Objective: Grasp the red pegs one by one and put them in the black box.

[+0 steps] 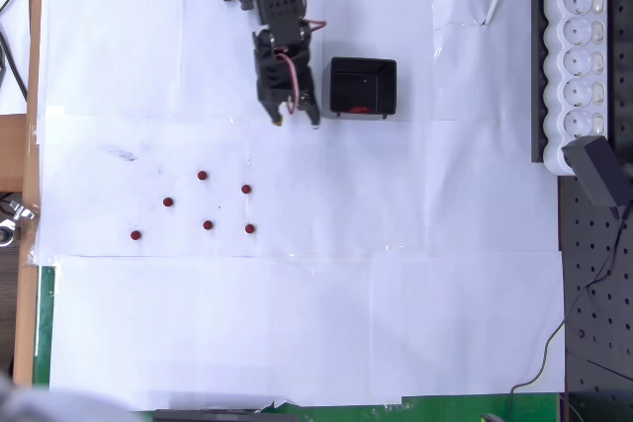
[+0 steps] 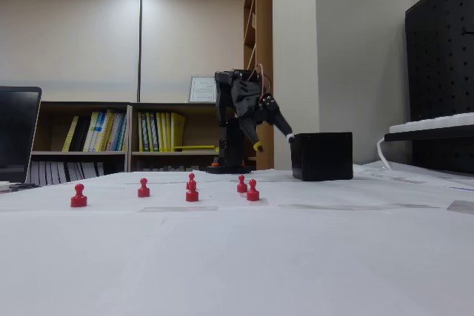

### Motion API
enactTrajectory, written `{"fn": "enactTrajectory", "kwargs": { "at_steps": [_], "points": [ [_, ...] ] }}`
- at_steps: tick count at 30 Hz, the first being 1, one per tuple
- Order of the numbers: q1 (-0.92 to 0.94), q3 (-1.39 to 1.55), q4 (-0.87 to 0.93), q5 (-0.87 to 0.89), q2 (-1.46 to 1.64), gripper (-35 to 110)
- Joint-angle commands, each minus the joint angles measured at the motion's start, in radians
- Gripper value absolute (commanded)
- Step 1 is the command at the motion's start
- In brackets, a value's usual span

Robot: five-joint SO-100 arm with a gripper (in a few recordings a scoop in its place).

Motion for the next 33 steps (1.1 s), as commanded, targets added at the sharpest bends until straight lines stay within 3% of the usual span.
{"fn": "enactTrajectory", "kwargs": {
  "at_steps": [1,7,13,33],
  "points": [
    [0.028,0.002,-0.158,0.038,0.077,24],
    [0.08,-0.057,-0.436,0.118,0.216,24],
    [0.115,-0.049,-0.569,0.16,0.336,24],
    [0.167,0.089,-0.778,0.235,0.637,24]
  ]
}}
